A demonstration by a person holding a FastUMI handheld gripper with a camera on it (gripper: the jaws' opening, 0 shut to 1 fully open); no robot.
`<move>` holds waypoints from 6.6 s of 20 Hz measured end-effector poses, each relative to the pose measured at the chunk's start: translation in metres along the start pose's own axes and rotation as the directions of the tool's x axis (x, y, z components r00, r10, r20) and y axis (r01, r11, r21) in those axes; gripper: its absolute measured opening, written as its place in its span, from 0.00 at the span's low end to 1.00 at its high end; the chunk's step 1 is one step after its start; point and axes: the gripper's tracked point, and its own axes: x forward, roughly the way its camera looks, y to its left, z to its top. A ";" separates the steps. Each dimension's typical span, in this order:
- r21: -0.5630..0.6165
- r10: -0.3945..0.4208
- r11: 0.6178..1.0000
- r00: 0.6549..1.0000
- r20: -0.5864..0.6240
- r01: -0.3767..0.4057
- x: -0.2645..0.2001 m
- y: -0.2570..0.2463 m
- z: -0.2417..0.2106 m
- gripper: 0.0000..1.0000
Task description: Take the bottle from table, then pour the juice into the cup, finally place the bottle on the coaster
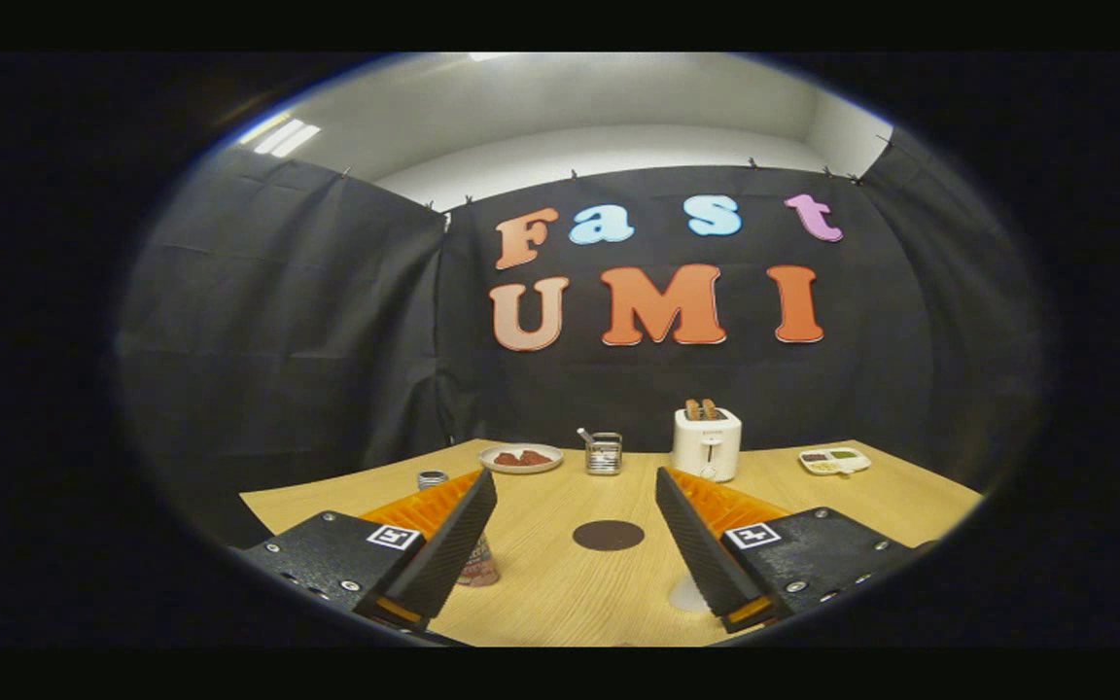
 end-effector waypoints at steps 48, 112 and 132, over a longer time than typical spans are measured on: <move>0.573 0.050 0.812 0.965 -0.258 0.111 0.044 0.062 -0.113 0.80; 0.903 0.038 -0.427 0.997 0.074 -0.050 0.013 -0.013 -0.052 0.78; 0.857 0.024 -0.508 0.993 0.115 -0.087 0.008 -0.019 -0.039 0.78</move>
